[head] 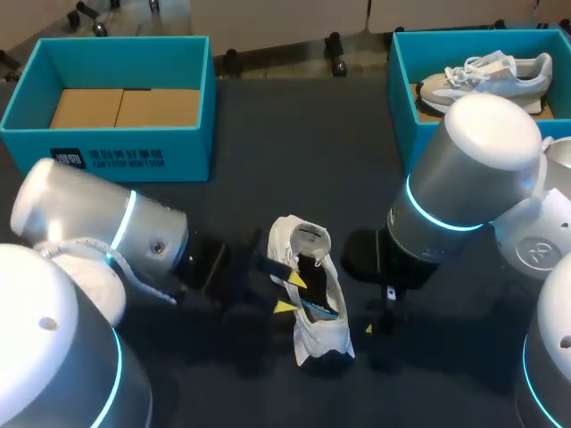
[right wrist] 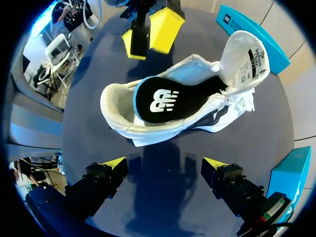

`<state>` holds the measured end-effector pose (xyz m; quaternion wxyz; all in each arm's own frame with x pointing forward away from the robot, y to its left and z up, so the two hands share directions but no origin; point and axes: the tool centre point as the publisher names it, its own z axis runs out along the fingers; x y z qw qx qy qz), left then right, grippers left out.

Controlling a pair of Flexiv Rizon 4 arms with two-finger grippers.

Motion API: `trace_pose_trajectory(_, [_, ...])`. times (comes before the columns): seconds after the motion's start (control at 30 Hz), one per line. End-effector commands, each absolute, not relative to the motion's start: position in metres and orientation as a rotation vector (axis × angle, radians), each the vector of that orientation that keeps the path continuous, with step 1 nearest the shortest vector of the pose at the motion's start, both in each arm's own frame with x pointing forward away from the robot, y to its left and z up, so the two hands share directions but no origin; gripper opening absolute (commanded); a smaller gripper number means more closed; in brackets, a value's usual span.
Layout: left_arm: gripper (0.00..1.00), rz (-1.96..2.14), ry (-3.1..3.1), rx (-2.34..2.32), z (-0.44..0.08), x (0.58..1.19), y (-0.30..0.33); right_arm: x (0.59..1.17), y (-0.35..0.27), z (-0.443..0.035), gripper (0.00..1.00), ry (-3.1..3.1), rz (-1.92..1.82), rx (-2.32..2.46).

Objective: Take the shoe out of the shoebox, open the shoe tongue, remove and reinsert the insole, then place the shoe into the shoebox

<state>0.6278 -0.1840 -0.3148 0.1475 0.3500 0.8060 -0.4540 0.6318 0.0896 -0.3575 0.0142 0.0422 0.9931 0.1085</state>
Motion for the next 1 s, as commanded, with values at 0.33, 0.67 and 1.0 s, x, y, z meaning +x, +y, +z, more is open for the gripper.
trace_pose_trajectory(0.33, [0.00,-1.112,2.466,1.360,-0.296,0.634,-0.174,0.620,0.056,-0.341,1.00,3.108,0.430,0.042])
trace_pose_trajectory(0.67, [0.00,-0.881,2.478,1.599,-0.290,0.627,-0.178,0.600,0.005,-0.320,1.00,3.106,0.368,0.044])
trace_pose_trajectory(1.0, [0.00,-0.801,2.472,1.636,-0.291,0.627,-0.181,0.595,-0.009,-0.311,1.00,3.090,0.356,0.044])
